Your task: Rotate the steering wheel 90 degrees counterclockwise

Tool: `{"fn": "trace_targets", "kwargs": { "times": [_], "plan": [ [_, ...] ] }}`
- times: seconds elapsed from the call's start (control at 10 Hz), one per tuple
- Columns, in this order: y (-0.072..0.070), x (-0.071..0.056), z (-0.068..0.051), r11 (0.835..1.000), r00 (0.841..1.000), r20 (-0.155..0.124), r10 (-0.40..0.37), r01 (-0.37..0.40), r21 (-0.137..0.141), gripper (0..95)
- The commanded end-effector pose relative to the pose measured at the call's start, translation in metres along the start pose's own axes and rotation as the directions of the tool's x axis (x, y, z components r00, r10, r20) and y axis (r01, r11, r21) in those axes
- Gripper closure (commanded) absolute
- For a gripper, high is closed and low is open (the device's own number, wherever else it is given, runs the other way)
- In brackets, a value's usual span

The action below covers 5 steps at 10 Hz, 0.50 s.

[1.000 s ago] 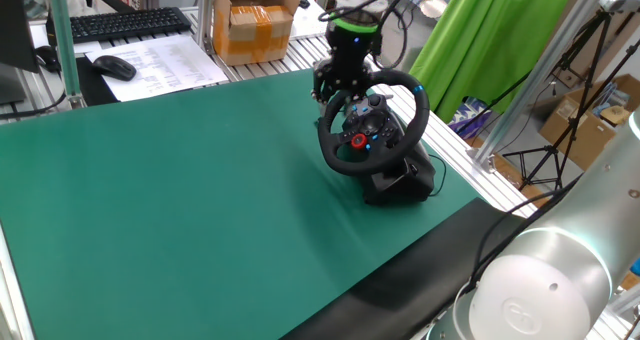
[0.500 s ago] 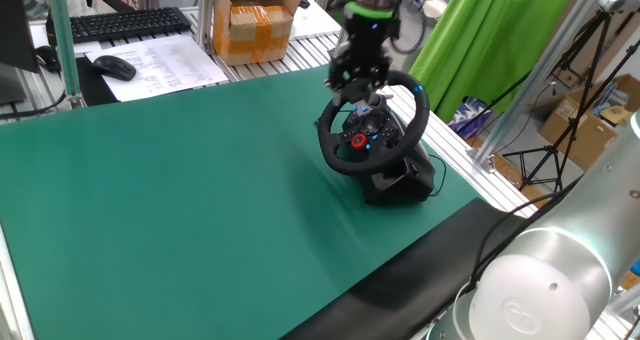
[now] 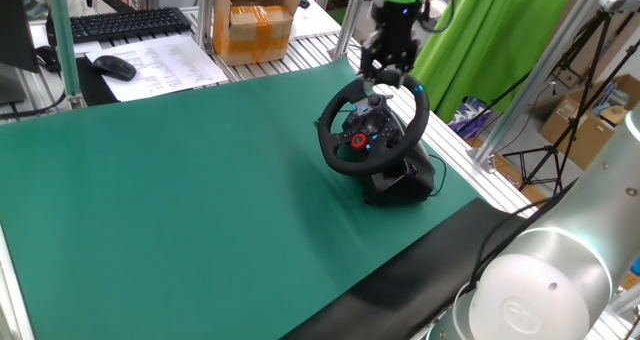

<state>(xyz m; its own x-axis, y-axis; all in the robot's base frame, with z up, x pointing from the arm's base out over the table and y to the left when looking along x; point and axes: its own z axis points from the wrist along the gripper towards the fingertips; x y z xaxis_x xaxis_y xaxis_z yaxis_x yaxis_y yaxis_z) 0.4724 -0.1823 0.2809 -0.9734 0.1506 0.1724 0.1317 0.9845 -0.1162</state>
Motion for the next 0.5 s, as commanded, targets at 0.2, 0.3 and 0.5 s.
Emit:
{"fn": "trace_targets", "kwargs": {
  "times": [0.2, 0.3, 0.5],
  "plan": [
    [-0.023, 0.002, -0.007, 0.996, 0.998, -0.017, -0.065, 0.066, 0.056, 38.0],
    [-0.031, 0.002, -0.008, 0.995, 0.997, -0.019, -0.080, 0.081, 0.054, 38.0],
    [-0.043, -0.001, -0.011, 0.993, 0.994, -0.019, -0.104, 0.104, 0.051, 38.0]
  ]
}}
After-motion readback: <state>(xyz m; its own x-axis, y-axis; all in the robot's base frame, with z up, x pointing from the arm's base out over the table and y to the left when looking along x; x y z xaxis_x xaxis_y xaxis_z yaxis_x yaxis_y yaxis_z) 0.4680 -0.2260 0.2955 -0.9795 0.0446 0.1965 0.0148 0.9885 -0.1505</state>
